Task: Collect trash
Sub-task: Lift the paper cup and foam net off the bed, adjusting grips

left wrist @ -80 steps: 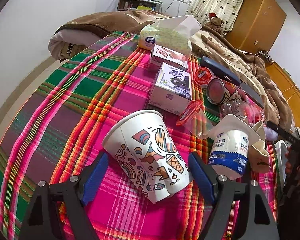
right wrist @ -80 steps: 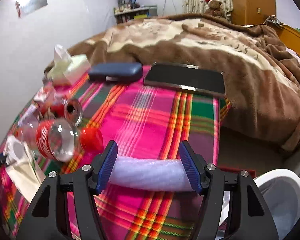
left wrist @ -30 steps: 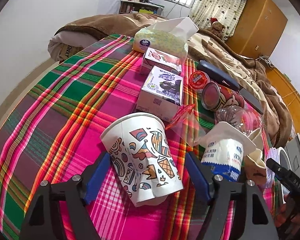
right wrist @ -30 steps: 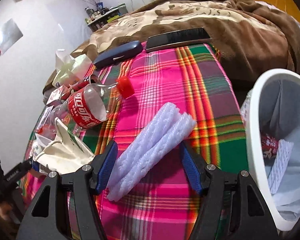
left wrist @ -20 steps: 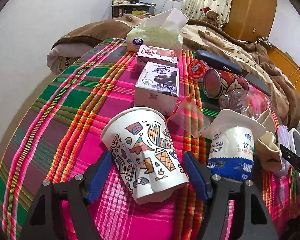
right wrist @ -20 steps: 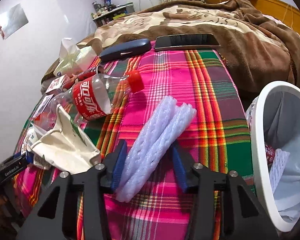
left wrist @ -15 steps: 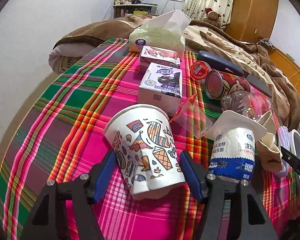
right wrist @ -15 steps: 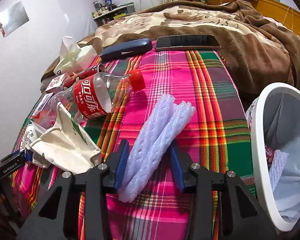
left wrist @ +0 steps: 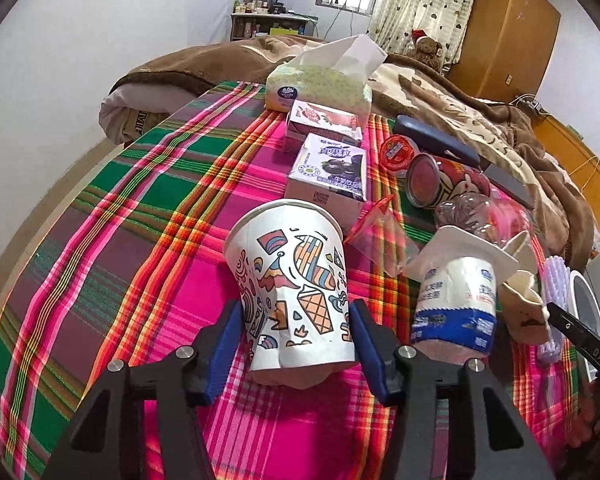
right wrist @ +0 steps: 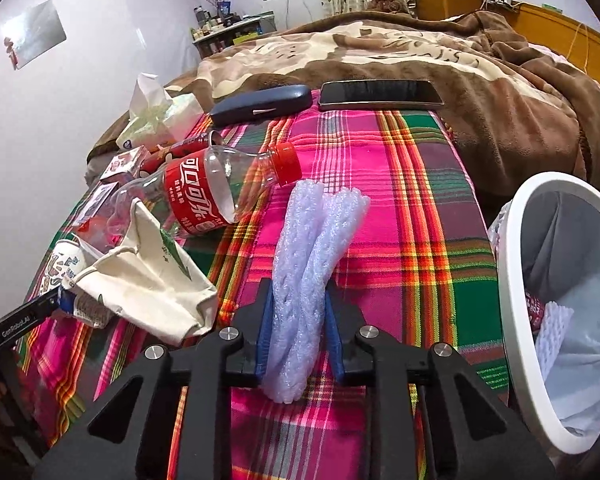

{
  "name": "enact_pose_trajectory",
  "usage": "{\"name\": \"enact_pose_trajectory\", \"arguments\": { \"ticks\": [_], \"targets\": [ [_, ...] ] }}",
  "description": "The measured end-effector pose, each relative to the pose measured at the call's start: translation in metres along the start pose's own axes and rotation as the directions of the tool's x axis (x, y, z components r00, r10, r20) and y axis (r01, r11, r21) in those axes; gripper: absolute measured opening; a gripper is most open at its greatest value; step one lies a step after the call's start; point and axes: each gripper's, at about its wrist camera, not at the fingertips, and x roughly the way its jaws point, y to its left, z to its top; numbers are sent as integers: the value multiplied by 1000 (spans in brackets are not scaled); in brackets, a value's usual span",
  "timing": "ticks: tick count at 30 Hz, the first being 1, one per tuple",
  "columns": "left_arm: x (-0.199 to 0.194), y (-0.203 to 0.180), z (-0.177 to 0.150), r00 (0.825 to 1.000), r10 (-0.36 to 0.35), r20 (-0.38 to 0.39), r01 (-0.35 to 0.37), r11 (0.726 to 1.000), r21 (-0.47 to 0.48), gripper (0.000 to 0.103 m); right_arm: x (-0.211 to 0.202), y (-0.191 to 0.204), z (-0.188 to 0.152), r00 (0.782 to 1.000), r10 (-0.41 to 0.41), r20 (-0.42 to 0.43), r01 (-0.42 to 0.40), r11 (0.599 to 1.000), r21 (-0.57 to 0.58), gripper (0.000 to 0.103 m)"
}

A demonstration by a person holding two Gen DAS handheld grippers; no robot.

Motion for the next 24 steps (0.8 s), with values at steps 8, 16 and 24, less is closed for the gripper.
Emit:
{"name": "enact_pose_trajectory", "arguments": {
  "ticks": [8,16,24],
  "targets": [
    [-25,-12,-2,999,-31,41,29,999,35,54,-13,2,-4,999,6,31,-6,1000,1,23],
    [-54,-28,-9,995,-61,81,56,996,66,54,-37,-2,-9,997,11,74,-12,1000,12,23],
    [-84,-60,-14,984,-137,115,120,983,137,54,-69,-12,-14,992,9,124,-13,1000,28,23]
  ]
}}
